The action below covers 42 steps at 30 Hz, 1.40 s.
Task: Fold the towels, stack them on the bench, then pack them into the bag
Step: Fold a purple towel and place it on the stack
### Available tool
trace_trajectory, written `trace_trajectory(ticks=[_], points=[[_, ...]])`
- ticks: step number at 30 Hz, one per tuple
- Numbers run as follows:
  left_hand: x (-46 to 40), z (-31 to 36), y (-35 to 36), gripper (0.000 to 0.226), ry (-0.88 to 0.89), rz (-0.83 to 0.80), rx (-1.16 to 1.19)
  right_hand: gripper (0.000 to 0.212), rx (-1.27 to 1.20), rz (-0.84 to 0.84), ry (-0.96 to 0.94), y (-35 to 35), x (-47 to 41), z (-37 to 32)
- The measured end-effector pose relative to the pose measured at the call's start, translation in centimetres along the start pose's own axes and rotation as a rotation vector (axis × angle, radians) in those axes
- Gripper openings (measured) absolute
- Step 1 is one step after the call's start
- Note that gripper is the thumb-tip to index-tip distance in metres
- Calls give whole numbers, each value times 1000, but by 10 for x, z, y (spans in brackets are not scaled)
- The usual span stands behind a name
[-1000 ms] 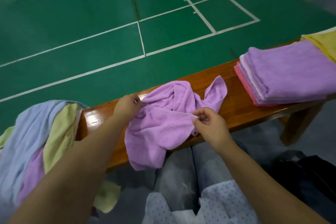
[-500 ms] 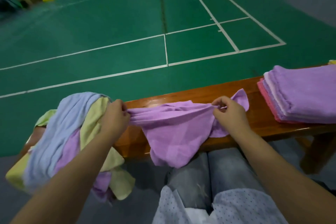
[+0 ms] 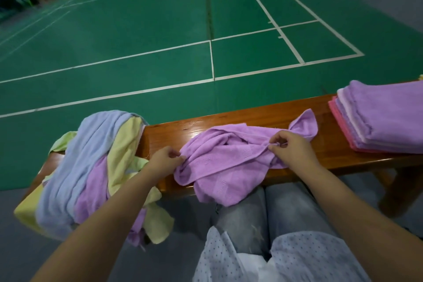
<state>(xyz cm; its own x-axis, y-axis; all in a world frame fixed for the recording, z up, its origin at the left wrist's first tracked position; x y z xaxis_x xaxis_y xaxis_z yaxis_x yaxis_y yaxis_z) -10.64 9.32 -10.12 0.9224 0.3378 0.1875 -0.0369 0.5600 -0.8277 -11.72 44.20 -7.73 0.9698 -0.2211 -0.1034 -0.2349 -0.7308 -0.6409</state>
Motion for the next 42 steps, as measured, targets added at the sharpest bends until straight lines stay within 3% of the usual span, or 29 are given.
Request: trace_trajectory(ticks=[3, 9, 13, 16, 20, 24, 27, 30, 33, 37, 42], points=[[1, 0, 2, 24, -54, -29, 79, 4, 31, -18, 5, -4, -1, 2], [-1, 5, 7, 10, -33, -103, -38, 5, 80, -56, 17, -9, -4, 7], [-16, 9, -26, 7, -13, 30, -88, 5, 90, -64, 13, -25, -15, 0], [-29, 14, -70, 7, -61, 143, 136, 6, 90, 1, -33, -56, -38, -16], [-34, 36, -113, 15, -160, 143, 669, 10, 99, 95, -163, -93, -65, -60], [-32, 84, -158, 16, -84, 132, 1008, 10, 82, 217, -279, -135, -85, -108], [-20, 123, -200, 18, 76, 200, 1070, 10, 62, 309, -335, -170, -99, -138], [-3, 154, -240, 21, 294, 344, 981, 14, 27, 425, -386, -205, -105, -166], [13, 180, -261, 32, 514, 455, 650, 19, -4, 497, -424, -234, -108, -186], [25, 197, -272, 39, 610, 620, 295, 18, -13, 525, -476, -250, -111, -204], [30, 206, -269, 16, 689, 676, 97, 17, 31, 570, -518, -257, -103, -210]])
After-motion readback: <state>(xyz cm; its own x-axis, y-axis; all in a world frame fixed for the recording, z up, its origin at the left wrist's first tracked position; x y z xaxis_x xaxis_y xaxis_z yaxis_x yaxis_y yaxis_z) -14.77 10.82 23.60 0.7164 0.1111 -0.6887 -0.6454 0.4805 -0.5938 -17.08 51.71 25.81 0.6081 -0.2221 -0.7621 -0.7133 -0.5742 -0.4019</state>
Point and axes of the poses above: each hand's wrist, its own x-axis away from the middle knuckle, its own y-axis out of the palm, z = x × y, the point moved 10 cm from there along -x, towards the middle knuckle, and after that the axes turned 12 degrees about z, right-handed, at the moved point
